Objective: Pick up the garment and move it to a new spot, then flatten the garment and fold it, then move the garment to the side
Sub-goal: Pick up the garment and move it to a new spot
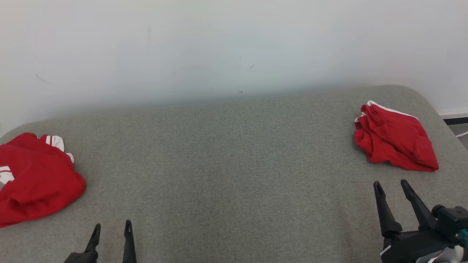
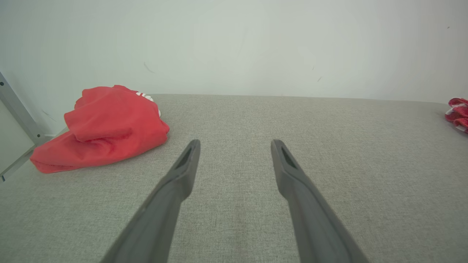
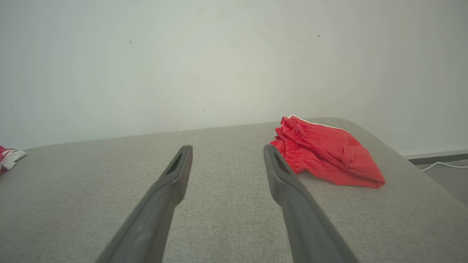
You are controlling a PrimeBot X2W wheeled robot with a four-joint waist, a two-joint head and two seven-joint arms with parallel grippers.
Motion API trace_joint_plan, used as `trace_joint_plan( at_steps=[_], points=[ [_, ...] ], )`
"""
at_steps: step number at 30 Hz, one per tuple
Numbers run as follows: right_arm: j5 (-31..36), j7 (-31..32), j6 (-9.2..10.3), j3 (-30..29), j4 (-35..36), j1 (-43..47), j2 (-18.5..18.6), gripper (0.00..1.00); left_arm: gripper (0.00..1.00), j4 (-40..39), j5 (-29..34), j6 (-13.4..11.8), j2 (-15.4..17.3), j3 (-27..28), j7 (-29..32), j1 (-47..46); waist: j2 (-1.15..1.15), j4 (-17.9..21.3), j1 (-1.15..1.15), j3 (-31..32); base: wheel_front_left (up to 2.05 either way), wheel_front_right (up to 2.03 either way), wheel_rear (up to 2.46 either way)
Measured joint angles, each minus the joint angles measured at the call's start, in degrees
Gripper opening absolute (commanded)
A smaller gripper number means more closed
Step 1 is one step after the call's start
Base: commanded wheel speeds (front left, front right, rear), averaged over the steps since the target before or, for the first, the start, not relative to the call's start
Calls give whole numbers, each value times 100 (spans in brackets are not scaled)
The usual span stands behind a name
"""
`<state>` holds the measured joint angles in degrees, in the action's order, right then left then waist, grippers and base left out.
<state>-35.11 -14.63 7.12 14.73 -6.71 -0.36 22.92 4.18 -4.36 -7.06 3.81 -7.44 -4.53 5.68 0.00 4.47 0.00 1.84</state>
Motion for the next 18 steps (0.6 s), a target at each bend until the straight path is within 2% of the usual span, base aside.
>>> trace_joint_plan(
  at_steps=[18],
  points=[
    [93,0,0,-41,-8,1,-64,100,100,-129,40,0,-19,56,105,12,0,-29,0,-12,0,0,0]
  ],
)
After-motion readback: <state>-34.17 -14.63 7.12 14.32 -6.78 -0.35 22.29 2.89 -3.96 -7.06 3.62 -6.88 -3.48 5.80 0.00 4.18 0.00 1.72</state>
